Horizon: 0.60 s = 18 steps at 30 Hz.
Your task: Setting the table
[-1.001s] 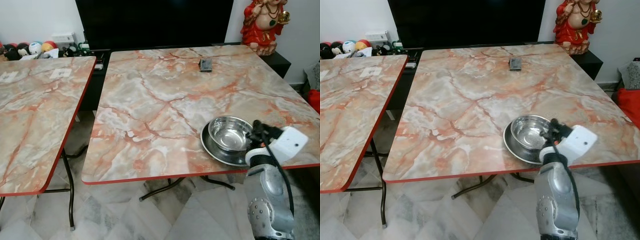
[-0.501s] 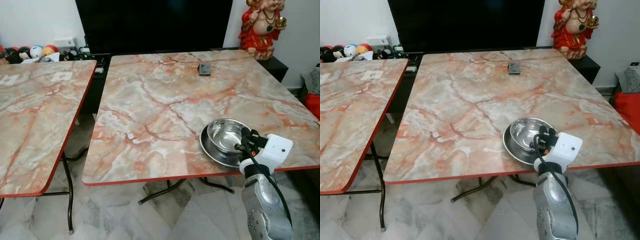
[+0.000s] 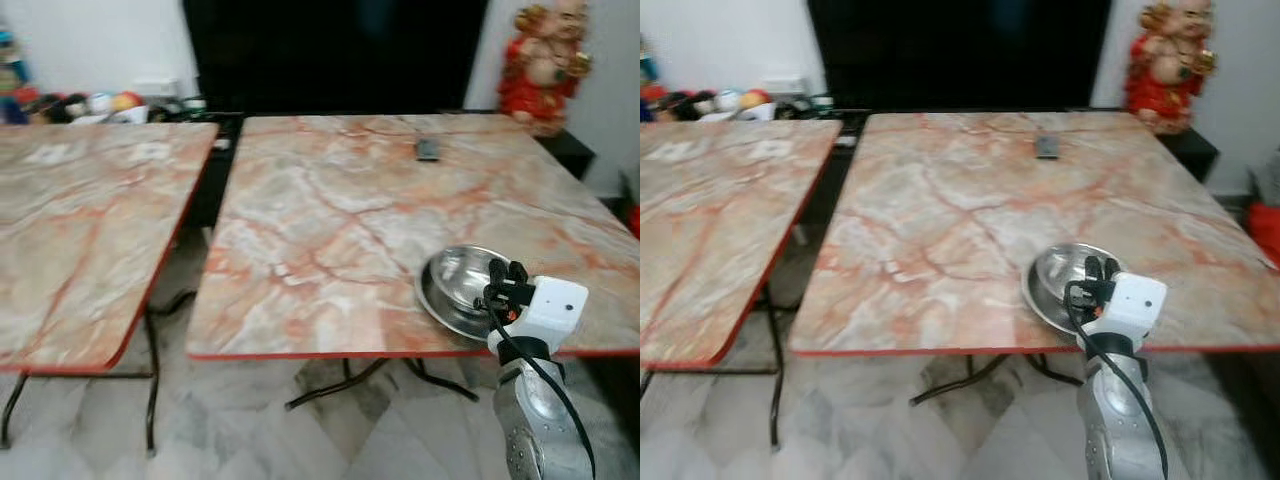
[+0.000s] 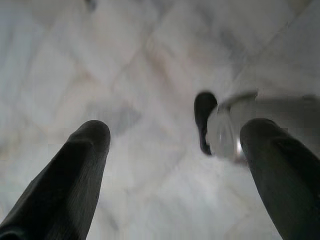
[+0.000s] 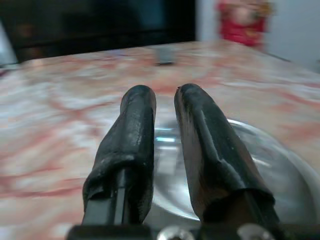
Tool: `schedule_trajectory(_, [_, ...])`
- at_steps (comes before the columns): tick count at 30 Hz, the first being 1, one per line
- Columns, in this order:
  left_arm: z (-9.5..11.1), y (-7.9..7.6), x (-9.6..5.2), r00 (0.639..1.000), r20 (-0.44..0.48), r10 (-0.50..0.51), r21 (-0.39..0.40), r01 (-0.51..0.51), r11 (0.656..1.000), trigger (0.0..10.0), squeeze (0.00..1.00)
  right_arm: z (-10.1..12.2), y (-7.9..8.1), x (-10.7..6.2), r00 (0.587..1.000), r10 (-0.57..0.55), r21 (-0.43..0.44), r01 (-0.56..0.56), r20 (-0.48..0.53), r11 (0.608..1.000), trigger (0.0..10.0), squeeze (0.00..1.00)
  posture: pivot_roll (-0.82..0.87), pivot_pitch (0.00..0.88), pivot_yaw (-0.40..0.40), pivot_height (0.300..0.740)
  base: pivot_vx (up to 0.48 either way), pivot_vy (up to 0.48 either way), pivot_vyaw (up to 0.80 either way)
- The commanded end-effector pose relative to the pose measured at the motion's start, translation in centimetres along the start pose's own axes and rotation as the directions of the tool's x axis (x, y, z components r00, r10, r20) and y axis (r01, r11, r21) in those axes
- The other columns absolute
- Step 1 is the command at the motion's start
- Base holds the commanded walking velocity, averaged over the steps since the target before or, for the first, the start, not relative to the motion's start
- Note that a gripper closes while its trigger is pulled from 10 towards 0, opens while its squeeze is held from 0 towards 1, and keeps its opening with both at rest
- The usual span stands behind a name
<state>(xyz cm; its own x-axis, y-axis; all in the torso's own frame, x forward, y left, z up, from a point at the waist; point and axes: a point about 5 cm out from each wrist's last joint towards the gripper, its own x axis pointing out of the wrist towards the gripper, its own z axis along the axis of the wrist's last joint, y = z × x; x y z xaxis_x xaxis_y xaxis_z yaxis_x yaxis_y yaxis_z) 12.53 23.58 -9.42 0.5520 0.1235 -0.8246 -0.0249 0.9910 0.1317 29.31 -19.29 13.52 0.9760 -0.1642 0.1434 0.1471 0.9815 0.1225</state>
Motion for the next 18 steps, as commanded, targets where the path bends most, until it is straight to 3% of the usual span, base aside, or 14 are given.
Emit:
schedule_trajectory(1, [-1.3, 0.2, -0.4, 0.999, -0.045, 0.007, -0.006, -0.007, 1.000, 10.0, 0.00, -0.2, 0.8, 0.0, 0.999, 0.037, 0.012, -0.037, 0.000, 0.999, 10.0, 0.00, -0.03, 0.000, -0.005, 0.740, 0.000, 0.480, 0.00])
schedule_trajectory(12, [-2.0, 0.8, -0.7, 0.998, -0.061, 0.011, -0.009, -0.012, 1.000, 10.0, 0.00, -0.4, 0.7, 0.5, 1.000, 0.000, 0.028, 0.000, -0.006, 1.000, 10.0, 0.00, -0.03, 0.000, -0.007, 0.740, 0.000, 0.480, 0.00])
schedule_trajectory(18, [-2.5, 0.8, -0.9, 0.998, -0.069, 0.011, -0.013, -0.012, 1.000, 10.0, 0.00, -0.3, 1.6, 0.8, 1.000, 0.016, 0.046, -0.016, -0.001, 0.999, 10.0, 0.00, -0.02, 0.004, -0.009, 0.740, 0.000, 0.480, 0.00])
